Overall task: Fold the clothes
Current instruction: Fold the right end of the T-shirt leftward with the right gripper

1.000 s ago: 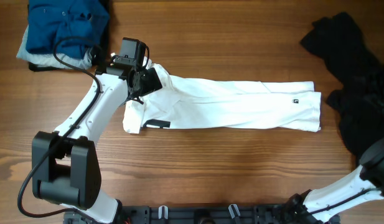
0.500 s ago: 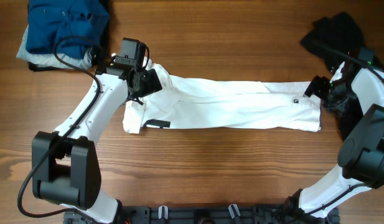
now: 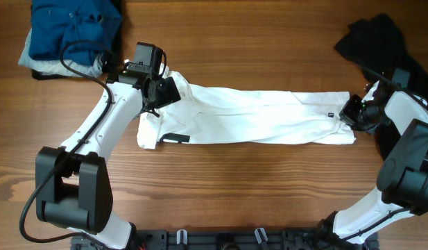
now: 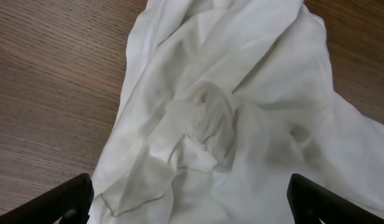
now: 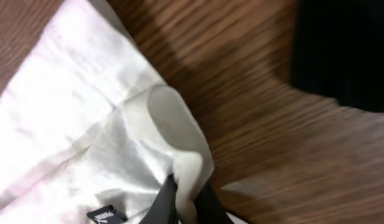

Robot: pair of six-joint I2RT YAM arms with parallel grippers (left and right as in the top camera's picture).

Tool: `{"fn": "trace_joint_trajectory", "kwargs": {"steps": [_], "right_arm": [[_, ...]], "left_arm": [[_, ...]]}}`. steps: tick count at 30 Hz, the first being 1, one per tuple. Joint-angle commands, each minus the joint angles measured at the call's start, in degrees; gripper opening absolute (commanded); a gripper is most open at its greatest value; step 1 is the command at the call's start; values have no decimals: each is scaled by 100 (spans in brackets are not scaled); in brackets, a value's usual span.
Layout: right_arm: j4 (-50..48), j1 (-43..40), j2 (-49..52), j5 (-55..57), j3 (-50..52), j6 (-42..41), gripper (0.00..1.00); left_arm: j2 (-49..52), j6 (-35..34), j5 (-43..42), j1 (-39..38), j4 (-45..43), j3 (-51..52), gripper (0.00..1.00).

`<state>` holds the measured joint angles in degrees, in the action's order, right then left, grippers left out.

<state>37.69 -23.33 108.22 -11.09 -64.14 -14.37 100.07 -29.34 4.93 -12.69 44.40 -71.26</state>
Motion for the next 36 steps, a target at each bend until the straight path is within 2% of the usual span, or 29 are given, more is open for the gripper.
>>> {"fn": "trace_joint_trajectory", "kwargs": {"steps": [1, 3, 8, 10, 14, 23, 26, 31, 35, 36], "right_arm": [[109, -9, 203, -470, -33, -138, 4], [509, -160, 201, -588, -472, -227, 4], [2166, -769, 195, -634, -2236, 472, 4], [2494, -748, 173, -664, -2479, 688, 5], [2830, -140, 146, -656, -2485, 949, 4], [2892, 1991, 146, -649, -2472, 570, 4], [2518, 2780, 149, -503, -2328, 50, 4], [1751, 3598, 225, -516, -2074, -649, 4], [1582, 4041, 247, -505, -2070, -780, 5], [1534, 4113, 247, -509, -2070, -813, 21]], "left_arm": [[-76, 83, 116, 33, 4, -76, 100], [-76, 83, 116, 33, -2, -76, 100], [-76, 39, -66, 33, 0, -76, 100], [-76, 37, -262, 33, -2, -76, 100], [-76, 42, -273, 33, 2, -76, 100], [-76, 42, -273, 219, -2, -76, 100], [-76, 44, -273, 310, -20, -76, 100], [-76, 44, -271, 319, -20, -76, 100], [-76, 44, -271, 319, -22, -76, 100], [-76, 44, -273, 321, -22, -76, 100]]}}
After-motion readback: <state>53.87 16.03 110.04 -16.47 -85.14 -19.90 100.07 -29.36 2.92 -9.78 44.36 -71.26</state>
